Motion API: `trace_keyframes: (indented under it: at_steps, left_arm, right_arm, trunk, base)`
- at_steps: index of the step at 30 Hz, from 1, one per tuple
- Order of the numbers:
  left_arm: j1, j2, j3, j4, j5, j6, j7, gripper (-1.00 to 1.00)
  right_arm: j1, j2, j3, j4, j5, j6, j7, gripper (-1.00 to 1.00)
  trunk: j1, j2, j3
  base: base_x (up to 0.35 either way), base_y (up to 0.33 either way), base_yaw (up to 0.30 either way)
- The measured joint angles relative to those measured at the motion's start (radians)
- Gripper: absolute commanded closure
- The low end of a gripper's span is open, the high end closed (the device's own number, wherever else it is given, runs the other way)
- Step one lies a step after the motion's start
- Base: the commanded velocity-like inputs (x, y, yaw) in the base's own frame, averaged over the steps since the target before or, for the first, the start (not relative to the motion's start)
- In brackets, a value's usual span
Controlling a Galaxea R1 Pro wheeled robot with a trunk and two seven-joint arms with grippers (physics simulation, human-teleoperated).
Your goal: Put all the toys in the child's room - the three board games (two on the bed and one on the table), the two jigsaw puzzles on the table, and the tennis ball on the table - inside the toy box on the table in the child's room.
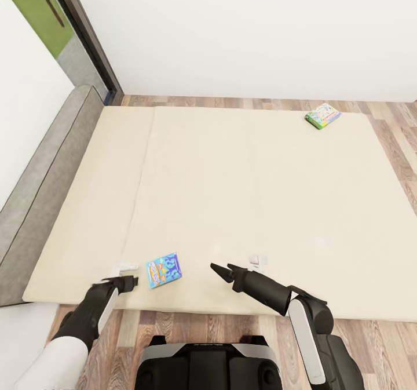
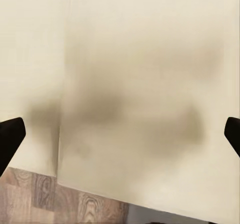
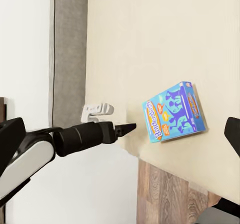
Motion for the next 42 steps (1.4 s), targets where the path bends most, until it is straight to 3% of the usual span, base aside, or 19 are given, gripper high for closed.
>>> trace_keyframes:
  at_steps: [2, 8, 30, 34, 38, 42]
  left_arm:
    - [-0.004, -0.016, 0.000, 0.012, 0.000, -0.003, 0.038, -1.00]
    - [-0.007, -0.036, -0.001, 0.025, 0.000, -0.004, 0.074, -1.00]
    - [-0.008, -0.039, -0.003, 0.023, -0.002, -0.002, 0.068, -1.00]
    - [-0.010, -0.038, -0.003, 0.017, -0.001, 0.002, 0.055, -1.00]
    - [-0.027, -0.038, -0.002, 0.016, 0.010, 0.010, 0.022, -1.00]
    - [-0.072, -0.033, 0.004, 0.021, 0.065, 0.017, -0.002, -1.00]
  right_arm:
    - [0.000, -0.001, -0.002, 0.000, 0.000, 0.000, 0.000, -1.00]
    - [0.000, -0.003, -0.005, 0.000, 0.000, 0.000, 0.000, -1.00]
    - [-0.002, -0.004, 0.010, -0.010, 0.000, 0.013, -0.004, -1.00]
    - [-0.006, -0.003, 0.016, -0.011, 0.001, 0.027, -0.032, -1.00]
    - [-0.010, -0.003, 0.049, -0.011, 0.002, 0.053, -0.092, -1.00]
    - [-0.014, -0.002, 0.100, -0.011, 0.000, 0.067, -0.164, -1.00]
  trunk:
    - [0.000, 0.000, 0.000]
    - [0.000, 0.000, 0.000]
    - [0.000, 0.000, 0.000]
    - [0.000, 0.000, 0.000]
    - [0.000, 0.000, 0.000]
    - [0.000, 0.000, 0.000]
  base:
    - [0.000, 0.000, 0.000]
    - [0.000, 0.000, 0.000]
    - [0.000, 0.000, 0.000]
    - [0.000, 0.000, 0.000]
    - [0.000, 0.000, 0.000]
    - [0.000, 0.000, 0.000]
